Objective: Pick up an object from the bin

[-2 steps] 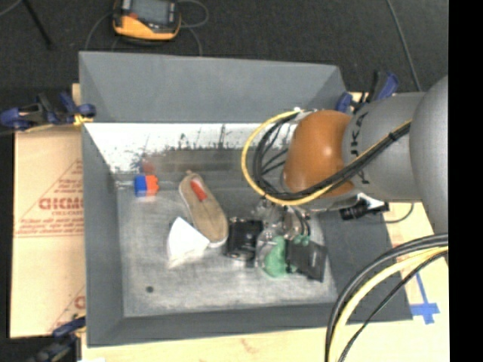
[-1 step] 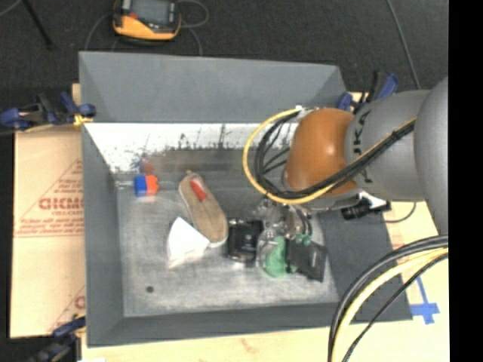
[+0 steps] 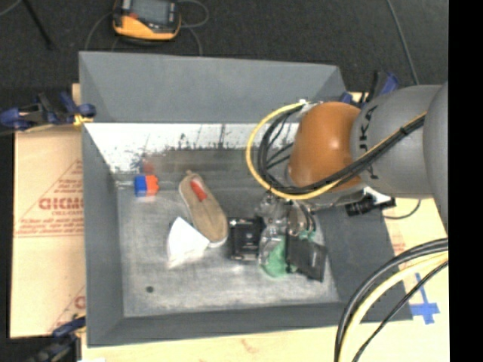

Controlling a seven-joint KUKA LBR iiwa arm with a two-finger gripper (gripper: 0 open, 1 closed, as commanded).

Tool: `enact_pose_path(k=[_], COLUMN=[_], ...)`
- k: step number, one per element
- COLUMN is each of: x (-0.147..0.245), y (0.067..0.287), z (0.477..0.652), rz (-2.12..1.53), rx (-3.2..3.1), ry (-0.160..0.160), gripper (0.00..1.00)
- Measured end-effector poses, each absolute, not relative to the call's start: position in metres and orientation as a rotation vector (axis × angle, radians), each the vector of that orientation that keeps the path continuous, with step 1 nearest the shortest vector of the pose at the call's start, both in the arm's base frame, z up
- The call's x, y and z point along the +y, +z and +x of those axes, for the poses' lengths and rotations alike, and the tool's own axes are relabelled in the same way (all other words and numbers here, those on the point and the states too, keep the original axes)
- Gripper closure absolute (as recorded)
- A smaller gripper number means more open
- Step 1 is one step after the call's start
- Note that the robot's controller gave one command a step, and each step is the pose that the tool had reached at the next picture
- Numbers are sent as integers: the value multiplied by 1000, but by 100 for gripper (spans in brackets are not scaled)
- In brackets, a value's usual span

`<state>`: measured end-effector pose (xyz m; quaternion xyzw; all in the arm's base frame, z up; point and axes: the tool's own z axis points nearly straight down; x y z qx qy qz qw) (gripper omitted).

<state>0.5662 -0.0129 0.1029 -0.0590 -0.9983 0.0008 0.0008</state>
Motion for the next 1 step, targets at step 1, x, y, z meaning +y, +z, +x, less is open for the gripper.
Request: enact_pose_path(k=[1], x=[-13], y=[119], z=[566], rz=[-186], rx=[-3133], ry=[2], gripper=[100])
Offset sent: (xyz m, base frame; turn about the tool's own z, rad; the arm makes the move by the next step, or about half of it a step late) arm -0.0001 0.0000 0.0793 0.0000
